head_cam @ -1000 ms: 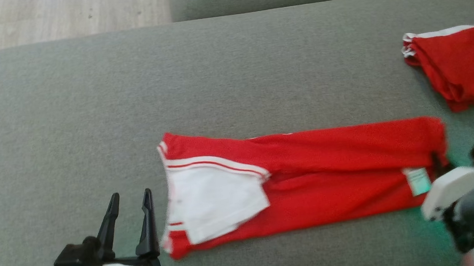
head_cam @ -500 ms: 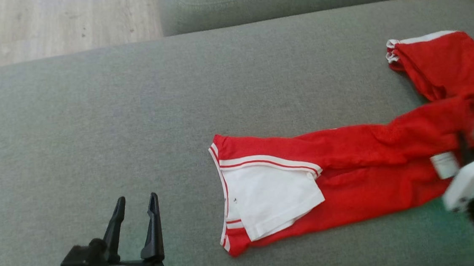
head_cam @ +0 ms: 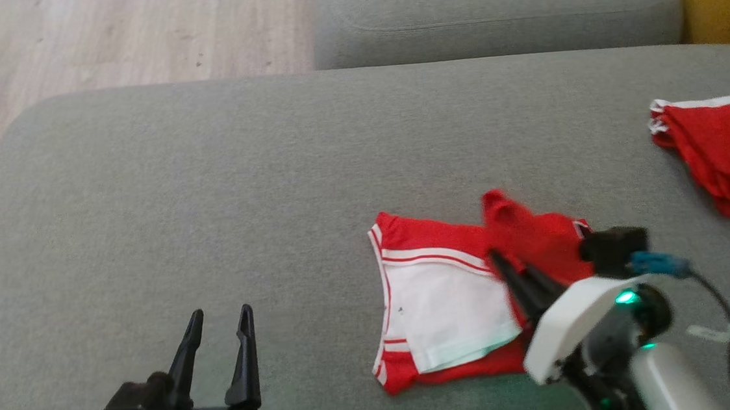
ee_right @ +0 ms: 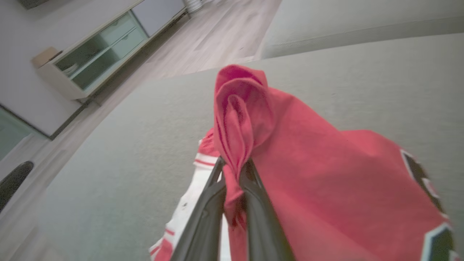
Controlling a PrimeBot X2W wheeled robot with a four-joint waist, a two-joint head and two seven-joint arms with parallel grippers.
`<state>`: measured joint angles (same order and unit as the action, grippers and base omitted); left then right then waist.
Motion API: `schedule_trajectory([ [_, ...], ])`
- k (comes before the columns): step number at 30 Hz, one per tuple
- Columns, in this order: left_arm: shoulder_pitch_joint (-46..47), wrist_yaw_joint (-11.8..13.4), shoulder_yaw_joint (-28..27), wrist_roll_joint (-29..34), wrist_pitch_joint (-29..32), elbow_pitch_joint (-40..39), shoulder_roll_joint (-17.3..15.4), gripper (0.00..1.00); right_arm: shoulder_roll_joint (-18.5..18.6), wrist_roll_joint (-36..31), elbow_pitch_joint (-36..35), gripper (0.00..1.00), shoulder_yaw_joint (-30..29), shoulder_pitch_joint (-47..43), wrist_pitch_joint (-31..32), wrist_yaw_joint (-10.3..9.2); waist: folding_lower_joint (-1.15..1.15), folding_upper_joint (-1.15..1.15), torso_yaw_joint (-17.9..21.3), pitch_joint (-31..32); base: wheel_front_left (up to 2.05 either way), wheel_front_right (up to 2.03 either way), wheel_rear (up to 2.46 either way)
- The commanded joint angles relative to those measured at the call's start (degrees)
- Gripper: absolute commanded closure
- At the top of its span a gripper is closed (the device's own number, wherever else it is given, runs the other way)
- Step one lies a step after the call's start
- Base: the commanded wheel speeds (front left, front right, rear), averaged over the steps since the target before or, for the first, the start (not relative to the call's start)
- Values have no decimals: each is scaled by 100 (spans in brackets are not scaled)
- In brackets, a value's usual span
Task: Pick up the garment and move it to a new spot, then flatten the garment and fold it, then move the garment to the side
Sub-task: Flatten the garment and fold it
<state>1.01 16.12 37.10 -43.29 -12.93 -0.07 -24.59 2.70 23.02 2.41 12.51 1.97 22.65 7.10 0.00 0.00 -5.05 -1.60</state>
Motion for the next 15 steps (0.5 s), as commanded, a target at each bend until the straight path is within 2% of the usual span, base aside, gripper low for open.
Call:
schedule_trajectory([
  [1, 203, 8, -198, -4, -19, -141, -55, 0, 20, 90, -149, 100, 237, 354, -90, 39, 0, 0, -101, -30, 0, 0, 0],
  [7, 279, -24, -154, 13, -16, -113, -4, 0, 19, 354, 437, 100, 831, 713, -277, 39, 0, 0, -366, -138, 0, 0, 0],
  [15, 362, -54, -132, 22, -39, -39, 72, 0, 19, 631, 1260, 100, 1183, 1194, -461, 39, 0, 0, -554, -252, 0, 0, 0],
])
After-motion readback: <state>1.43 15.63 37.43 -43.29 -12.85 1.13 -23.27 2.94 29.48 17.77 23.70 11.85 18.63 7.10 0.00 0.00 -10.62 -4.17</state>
